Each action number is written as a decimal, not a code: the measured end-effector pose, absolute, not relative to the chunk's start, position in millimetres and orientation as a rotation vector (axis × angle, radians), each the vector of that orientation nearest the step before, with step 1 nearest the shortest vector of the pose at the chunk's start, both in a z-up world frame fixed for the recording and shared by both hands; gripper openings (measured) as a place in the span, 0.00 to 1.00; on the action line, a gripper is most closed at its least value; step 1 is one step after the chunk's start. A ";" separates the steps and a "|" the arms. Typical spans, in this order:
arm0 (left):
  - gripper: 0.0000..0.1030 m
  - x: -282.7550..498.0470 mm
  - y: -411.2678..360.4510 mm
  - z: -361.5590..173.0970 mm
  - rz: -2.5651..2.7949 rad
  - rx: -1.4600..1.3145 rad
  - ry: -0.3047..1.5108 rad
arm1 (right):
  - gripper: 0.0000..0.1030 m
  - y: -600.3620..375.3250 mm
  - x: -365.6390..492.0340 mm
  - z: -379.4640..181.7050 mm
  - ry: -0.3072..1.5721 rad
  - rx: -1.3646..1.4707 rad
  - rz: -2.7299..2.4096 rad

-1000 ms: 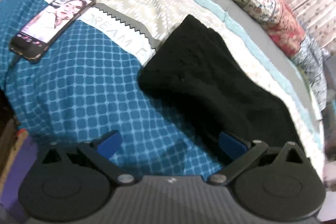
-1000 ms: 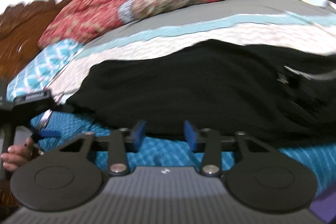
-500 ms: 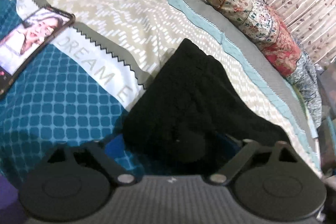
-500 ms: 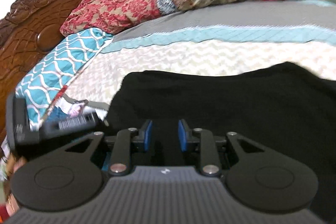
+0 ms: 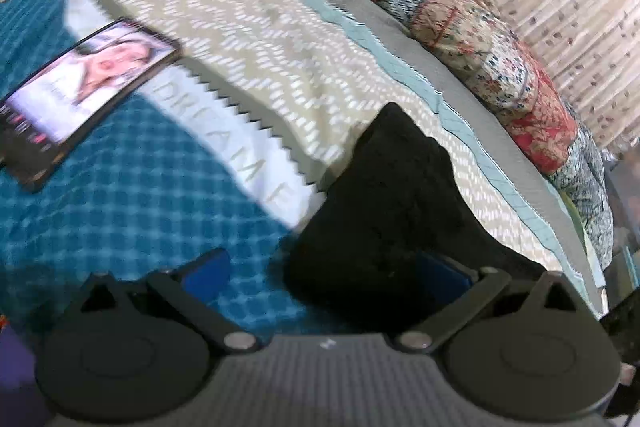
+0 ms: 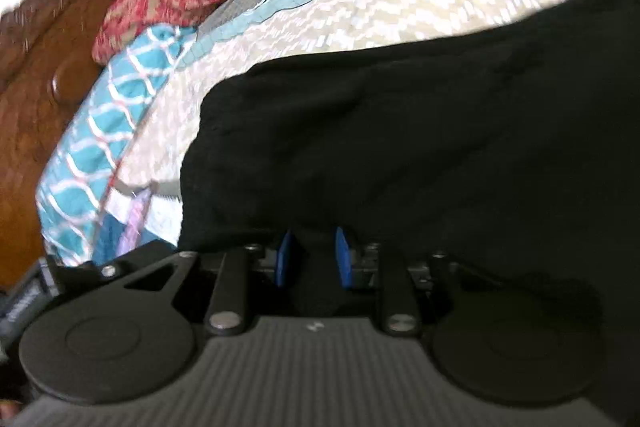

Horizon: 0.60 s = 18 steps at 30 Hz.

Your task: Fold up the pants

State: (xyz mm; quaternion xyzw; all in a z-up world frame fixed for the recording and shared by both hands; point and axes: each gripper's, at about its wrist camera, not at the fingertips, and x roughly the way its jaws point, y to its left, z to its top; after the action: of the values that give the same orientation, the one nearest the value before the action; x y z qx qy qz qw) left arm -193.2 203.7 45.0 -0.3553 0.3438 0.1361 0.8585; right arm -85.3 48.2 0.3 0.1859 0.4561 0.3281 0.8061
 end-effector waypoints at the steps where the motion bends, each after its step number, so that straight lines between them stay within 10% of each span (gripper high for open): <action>1: 0.97 -186.5 201.8 44.0 0.281 -0.730 0.721 | 0.25 44.6 -82.3 -2.0 0.984 0.435 0.703; 3: 0.52 -176.1 198.9 42.9 0.287 -0.710 0.721 | 0.23 39.7 -80.4 -6.3 0.999 0.500 0.702; 8: 0.10 -168.2 195.3 55.5 0.221 -0.746 0.687 | 0.20 29.3 -80.3 -6.4 1.033 0.583 0.689; 18: 0.12 -161.9 138.0 91.1 0.093 -0.523 0.603 | 0.22 23.2 -96.1 8.8 0.986 0.496 0.665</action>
State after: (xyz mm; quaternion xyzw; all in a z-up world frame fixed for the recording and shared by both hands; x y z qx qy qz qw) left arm -161.9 138.0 91.1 -0.2547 0.2936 0.0454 0.9202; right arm -96.1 23.2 8.8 0.2311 0.4596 0.3098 0.7996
